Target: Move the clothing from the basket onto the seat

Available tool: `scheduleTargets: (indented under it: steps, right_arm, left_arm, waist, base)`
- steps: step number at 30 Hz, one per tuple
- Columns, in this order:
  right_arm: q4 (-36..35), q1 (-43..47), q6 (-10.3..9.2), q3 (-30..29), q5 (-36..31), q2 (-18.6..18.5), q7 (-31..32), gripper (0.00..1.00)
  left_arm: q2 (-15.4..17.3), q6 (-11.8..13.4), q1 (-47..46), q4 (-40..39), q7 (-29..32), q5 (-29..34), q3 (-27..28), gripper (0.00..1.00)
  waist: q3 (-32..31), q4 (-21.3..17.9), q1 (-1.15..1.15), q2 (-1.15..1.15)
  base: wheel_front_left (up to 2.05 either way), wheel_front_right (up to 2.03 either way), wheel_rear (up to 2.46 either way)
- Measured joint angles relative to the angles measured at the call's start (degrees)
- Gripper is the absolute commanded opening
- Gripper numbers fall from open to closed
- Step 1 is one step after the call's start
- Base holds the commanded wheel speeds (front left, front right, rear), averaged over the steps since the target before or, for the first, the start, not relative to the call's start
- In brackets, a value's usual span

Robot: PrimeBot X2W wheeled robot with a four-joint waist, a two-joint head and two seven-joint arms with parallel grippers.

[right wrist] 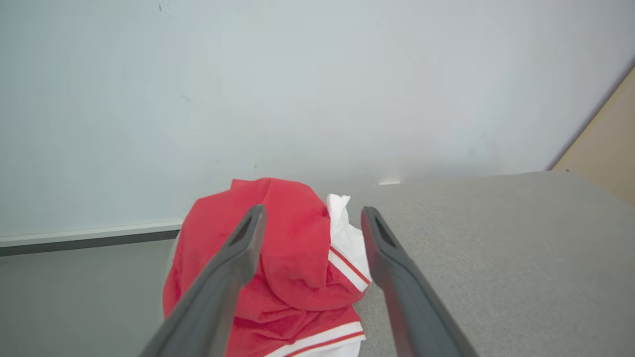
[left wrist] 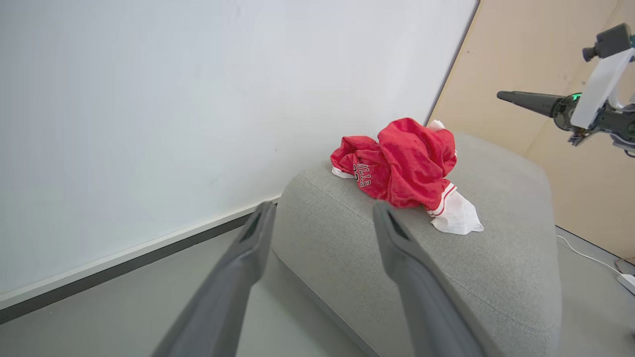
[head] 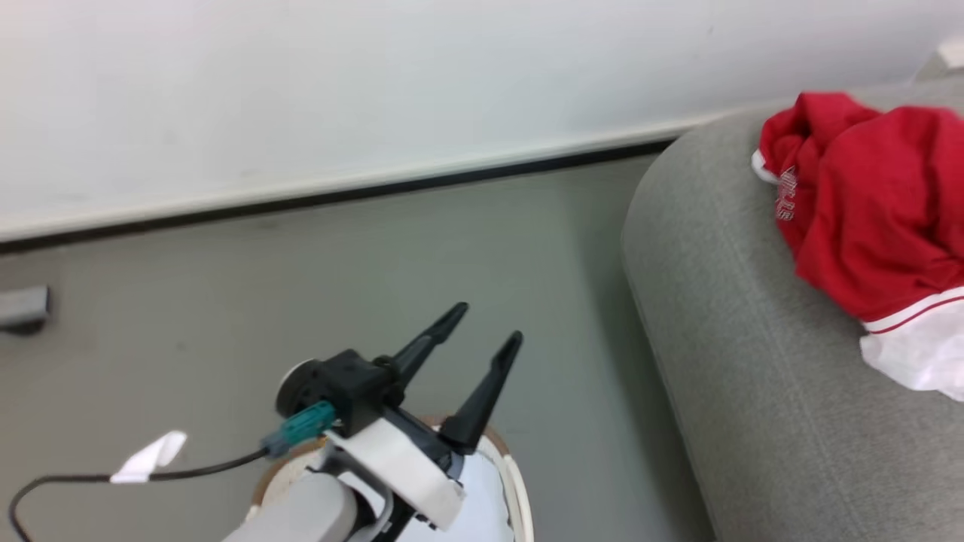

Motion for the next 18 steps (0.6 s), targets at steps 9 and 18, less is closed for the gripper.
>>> scheduleTargets:
  steps: [9, 18]
  right_arm:
    - [-15.17, 2.88, -0.01, 3.41, 2.44, 0.67, -1.47, 1.00]
    - [-26.76, 11.21, -0.01, 2.22, 5.36, 10.36, -4.10, 1.00]
  left_arm:
    - [2.80, 3.93, 5.29, -2.44, -1.92, -4.07, 6.42, 1.00]
    - [5.72, 7.84, 12.09, -4.79, -3.43, -8.71, 14.38, 1.00]
  waist:
    - [-8.12, 0.21, -0.01, 0.00]
    - [-11.30, 4.30, -0.01, 0.00]
  base:
    - [0.00, 0.00, 0.00]
    - [0.00, 0.00, 0.00]
